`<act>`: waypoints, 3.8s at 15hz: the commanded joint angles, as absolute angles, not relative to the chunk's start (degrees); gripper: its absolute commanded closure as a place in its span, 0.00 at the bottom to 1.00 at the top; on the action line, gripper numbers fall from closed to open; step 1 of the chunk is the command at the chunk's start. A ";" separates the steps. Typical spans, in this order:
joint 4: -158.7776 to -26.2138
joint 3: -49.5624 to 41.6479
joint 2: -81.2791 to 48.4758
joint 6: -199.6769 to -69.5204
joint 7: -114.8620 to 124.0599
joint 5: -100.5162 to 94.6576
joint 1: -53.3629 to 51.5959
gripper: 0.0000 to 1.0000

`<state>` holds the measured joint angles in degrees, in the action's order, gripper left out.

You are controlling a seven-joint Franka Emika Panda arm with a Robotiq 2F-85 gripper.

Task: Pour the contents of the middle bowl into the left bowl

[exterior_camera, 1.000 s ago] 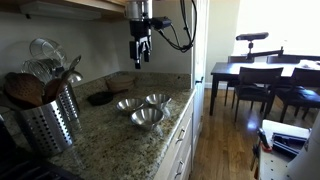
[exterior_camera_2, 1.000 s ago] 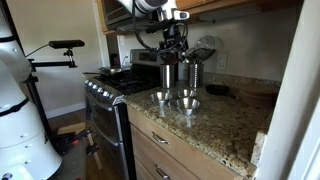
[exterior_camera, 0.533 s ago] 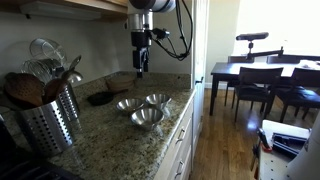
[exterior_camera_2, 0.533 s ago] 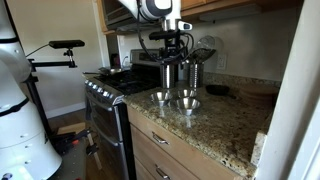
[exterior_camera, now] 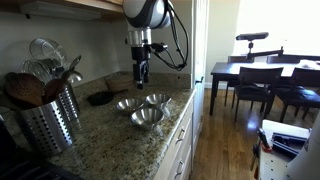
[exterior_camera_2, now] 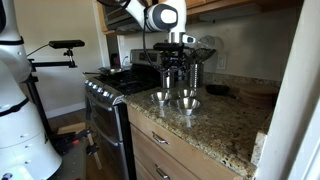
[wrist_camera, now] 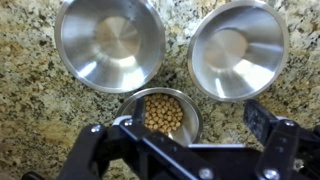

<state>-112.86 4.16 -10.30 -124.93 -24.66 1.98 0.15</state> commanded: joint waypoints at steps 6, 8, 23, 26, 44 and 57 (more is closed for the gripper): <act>-101.81 4.25 -20.97 -126.33 -27.18 2.85 2.11 0.00; -99.73 4.29 -23.04 -126.35 -27.42 2.70 2.63 0.00; -92.45 3.31 -33.10 -126.58 -25.70 -0.78 3.05 0.00; -90.42 3.23 -34.91 -126.35 -25.63 -0.81 3.07 0.00; -83.12 3.34 -39.99 -125.48 -24.49 -0.61 2.93 0.16; -83.79 3.38 -40.66 -125.65 -24.10 -0.42 2.99 0.47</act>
<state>-83.89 2.97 -40.56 -125.82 -25.51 0.40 2.52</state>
